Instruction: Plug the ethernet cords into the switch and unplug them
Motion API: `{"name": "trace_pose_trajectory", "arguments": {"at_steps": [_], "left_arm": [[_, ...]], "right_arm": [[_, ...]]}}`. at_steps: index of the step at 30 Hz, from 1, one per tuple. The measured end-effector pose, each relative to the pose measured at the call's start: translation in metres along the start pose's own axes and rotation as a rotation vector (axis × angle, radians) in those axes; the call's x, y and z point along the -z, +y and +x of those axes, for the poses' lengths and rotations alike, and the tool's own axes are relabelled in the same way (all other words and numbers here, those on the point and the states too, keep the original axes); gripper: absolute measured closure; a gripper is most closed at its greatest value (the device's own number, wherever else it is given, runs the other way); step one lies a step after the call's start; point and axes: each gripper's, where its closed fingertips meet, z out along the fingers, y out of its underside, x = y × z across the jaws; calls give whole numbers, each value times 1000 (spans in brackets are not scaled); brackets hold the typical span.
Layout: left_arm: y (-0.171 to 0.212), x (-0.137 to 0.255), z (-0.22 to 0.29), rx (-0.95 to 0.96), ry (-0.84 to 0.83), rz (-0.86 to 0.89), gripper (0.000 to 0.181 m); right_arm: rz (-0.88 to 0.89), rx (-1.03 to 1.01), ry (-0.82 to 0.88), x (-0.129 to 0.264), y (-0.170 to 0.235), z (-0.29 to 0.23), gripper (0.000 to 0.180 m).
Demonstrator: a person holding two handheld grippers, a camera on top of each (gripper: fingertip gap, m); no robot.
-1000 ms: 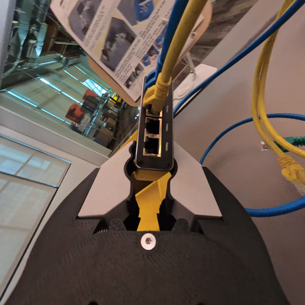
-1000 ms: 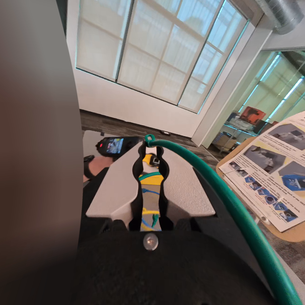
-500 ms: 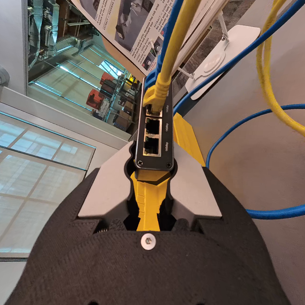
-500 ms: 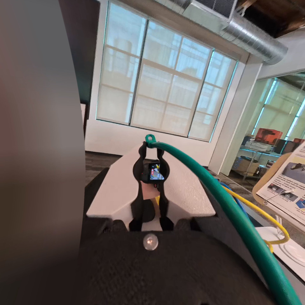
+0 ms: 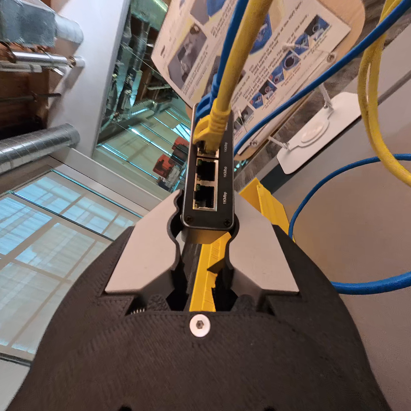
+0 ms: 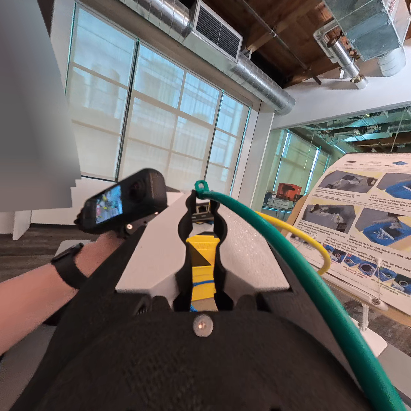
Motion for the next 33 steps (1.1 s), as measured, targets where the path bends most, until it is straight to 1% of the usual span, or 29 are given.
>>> {"name": "trace_pose_trajectory", "arguments": {"at_steps": [1, 7, 12, 18, 26, 30, 33], "left_arm": [[-5, 3, 0, -4, -10, 16, 146], [-36, 20, 4, -36, -50, 116, 146], [-50, 26, 9, -41, -47, 129, 146], [-65, 28, 19, -71, -64, 154, 146], [-78, 32, 18, -73, -94, 195, 146], [-86, 36, 12, -110, -116, 226, 146], [-96, 42, 4, -164, -158, 276, 147]], "right_arm": [[-6, 9, 2, -1, 4, 1, 169], [-22, 60, 5, -5, 19, 1, 169], [-38, 104, 13, -7, 27, -1, 169], [-39, 246, 88, -6, 28, 3, 169], [-28, 220, 121, -4, 27, 14, 169], [20, 188, 66, -2, 19, 4, 169], [43, 174, 84, 0, 9, 4, 169]]}}
